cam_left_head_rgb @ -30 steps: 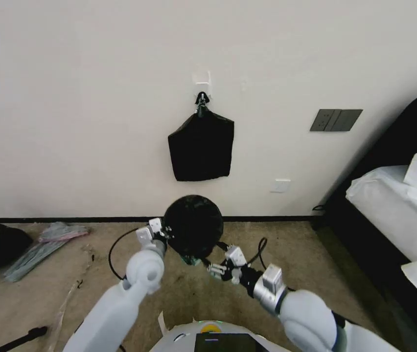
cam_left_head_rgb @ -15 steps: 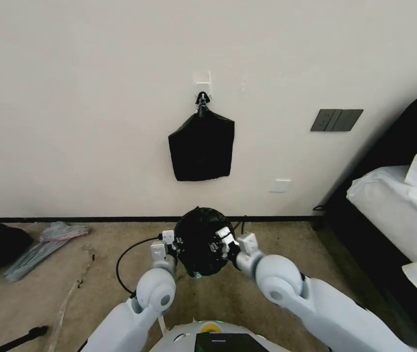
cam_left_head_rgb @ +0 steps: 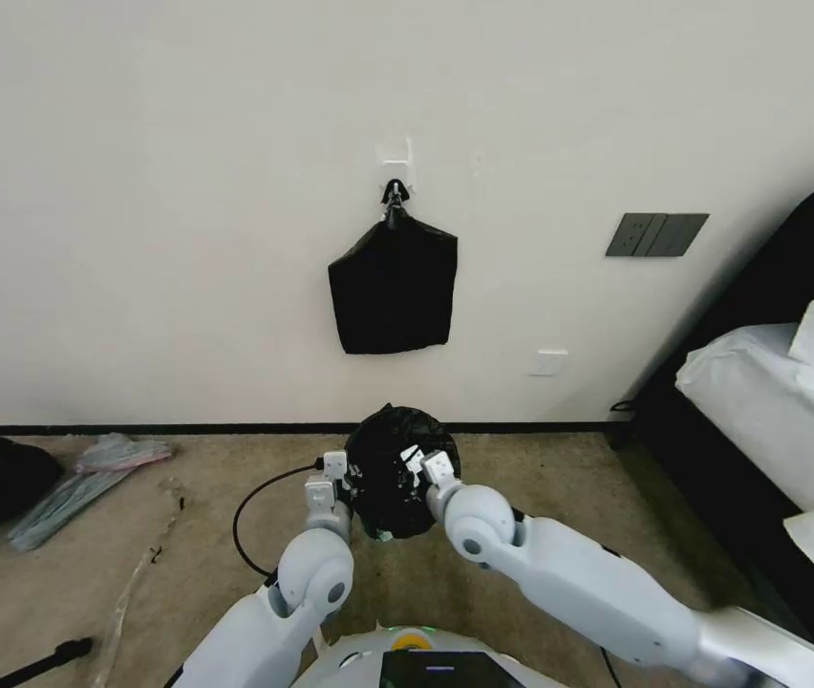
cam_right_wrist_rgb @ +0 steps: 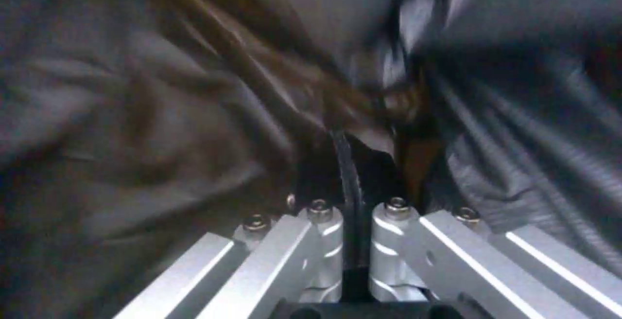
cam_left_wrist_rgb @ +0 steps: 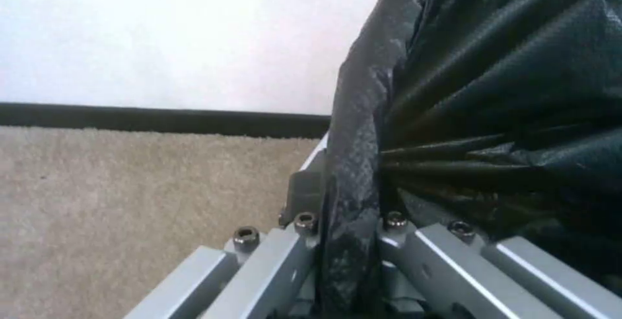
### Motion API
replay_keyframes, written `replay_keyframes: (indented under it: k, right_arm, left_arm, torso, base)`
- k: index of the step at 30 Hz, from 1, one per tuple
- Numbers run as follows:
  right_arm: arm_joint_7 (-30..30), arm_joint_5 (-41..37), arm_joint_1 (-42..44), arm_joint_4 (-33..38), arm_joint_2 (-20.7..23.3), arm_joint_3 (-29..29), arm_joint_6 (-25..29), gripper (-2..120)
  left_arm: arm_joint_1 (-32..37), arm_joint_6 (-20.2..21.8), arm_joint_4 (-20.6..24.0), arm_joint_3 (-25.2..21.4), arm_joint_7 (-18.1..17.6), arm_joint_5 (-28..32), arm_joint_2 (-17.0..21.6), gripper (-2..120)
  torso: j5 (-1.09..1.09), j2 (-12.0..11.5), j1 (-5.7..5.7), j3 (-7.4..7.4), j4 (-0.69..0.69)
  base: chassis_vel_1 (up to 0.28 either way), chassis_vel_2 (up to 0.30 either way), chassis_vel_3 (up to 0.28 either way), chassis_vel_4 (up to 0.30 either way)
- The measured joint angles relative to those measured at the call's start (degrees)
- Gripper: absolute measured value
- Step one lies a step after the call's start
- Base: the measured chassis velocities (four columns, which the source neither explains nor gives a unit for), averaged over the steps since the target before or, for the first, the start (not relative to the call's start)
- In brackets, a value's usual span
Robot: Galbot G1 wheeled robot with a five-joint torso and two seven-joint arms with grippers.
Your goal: Place a trash bag onto the trash bin.
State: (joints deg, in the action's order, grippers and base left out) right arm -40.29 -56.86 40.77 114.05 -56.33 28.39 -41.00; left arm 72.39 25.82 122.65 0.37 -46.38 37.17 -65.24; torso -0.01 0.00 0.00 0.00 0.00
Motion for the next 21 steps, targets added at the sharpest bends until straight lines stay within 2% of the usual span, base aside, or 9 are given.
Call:
replay_keyframes:
  k: [6,8,21]
  right_arm:
    - [-4.7,0.2,-1.3,-3.8,-3.2,3.1,0.1,0]
    - [-6.4,0.2,-2.4,-6.4,-5.9,4.3,0.1,0]
    - [-6.5,2.4,-4.7,-14.7,-13.2,4.9,0.3,0]
  left_arm:
    - [-0.1,-0.9,-0.8,0.2,0.8,-2.9,-0.2,0]
    - [-0.2,-1.1,-0.9,0.3,1.2,-3.4,-0.1,0]
    - [0.6,-1.6,0.4,0.3,1.9,-3.1,0.2,0]
  torso:
    - [0.01,0.0,0.0,0.0,0.01]
    - [0.01,0.0,0.0,0.0,0.0]
    - [0.0,0.0,0.0,0.0,0.0]
  base:
    - [0.0,0.0,0.0,0.0]
    - [0.0,0.0,0.0,0.0]
    - [0.0,0.0,0.0,0.0]
